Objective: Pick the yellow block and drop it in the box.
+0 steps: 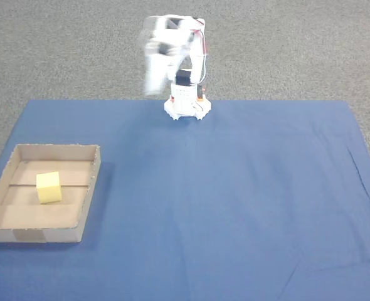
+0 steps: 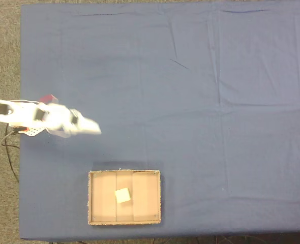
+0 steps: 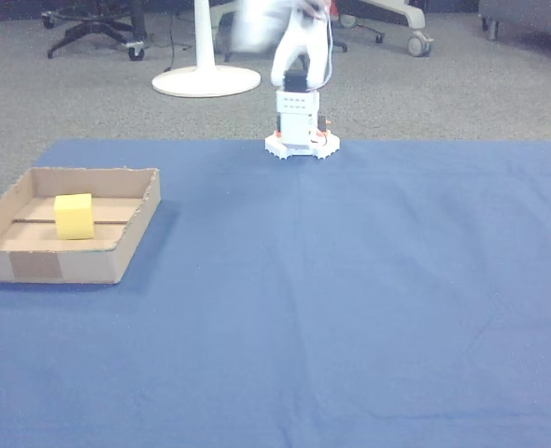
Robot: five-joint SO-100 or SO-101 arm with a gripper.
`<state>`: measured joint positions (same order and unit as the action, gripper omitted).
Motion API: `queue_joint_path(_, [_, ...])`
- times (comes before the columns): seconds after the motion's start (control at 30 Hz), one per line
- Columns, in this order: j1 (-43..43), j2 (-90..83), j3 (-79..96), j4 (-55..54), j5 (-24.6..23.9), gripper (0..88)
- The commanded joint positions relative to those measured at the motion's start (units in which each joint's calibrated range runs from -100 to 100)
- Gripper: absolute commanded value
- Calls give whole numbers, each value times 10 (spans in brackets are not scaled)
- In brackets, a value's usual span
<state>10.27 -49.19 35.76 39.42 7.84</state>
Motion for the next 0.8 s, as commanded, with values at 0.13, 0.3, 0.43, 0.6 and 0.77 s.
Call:
queue_joint_path(0.13, [-161, -424, 574, -30, -31, 2])
queue_joint_path(0.3, [-160, -484, 641, -22, -58, 2])
queue_joint_path(0.43, [-179, -484, 641, 25, -59, 2])
queue_joint_path(0.6, [-167, -484, 641, 59, -54, 2])
queue_joint_path(0.77, [-131, -484, 641, 82, -67, 2])
